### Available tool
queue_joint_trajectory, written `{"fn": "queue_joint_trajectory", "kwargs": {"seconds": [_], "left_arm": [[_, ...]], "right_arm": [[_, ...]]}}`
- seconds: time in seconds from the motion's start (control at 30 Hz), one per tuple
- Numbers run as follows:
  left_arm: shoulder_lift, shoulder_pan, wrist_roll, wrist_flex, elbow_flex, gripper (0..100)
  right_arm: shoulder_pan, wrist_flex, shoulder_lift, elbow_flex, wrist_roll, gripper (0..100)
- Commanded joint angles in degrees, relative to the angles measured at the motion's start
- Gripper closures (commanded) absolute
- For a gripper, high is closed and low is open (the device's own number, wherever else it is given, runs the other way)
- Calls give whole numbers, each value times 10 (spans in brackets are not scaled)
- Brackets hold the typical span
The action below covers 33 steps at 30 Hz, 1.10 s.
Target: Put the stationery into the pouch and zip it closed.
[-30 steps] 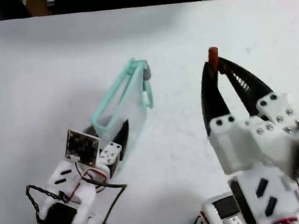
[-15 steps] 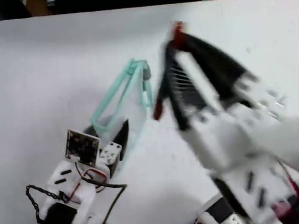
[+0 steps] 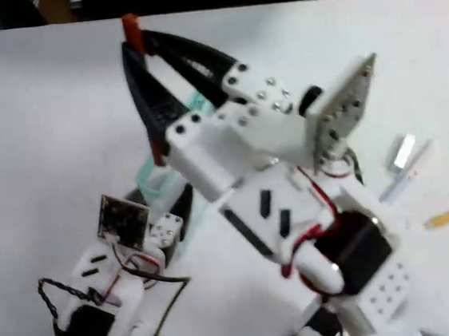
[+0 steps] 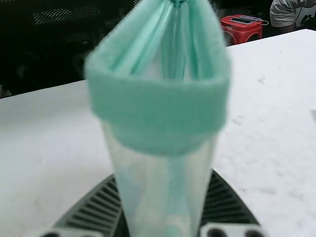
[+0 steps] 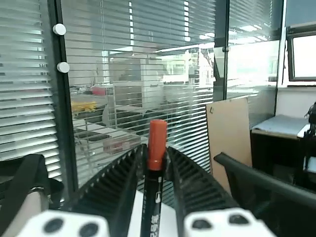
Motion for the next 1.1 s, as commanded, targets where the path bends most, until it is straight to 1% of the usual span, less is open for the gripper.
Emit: {"fn": "queue_joint_trajectory", "kwargs": {"seconds": [0.0, 0.13, 0.33, 0.4, 0.53, 0.67, 0.77, 1.07], "left_arm": [[-8, -6, 1, -11, -6, 861], [-8, -6, 1, -11, -6, 861], [-8, -6, 1, -10, -7, 861], [-8, -6, 1, -10, -8, 861], [-8, -6, 1, -10, -8, 861], [-8, -6, 1, -10, -8, 861], [-8, -6, 1, -11, -8, 861], [-8, -6, 1, -11, -8, 861]], "right_arm": [[-4, -36, 33, -5, 53, 982], [4, -53, 72, -5, 88, 982], [75, -50, 105, 10, 85, 982], [84, -49, 103, 31, 85, 982], [80, -52, 75, 78, 85, 982], [71, -52, 38, 91, 85, 982], [63, -48, 30, 95, 85, 982], [58, -42, 4, 179, 90, 982]]}}
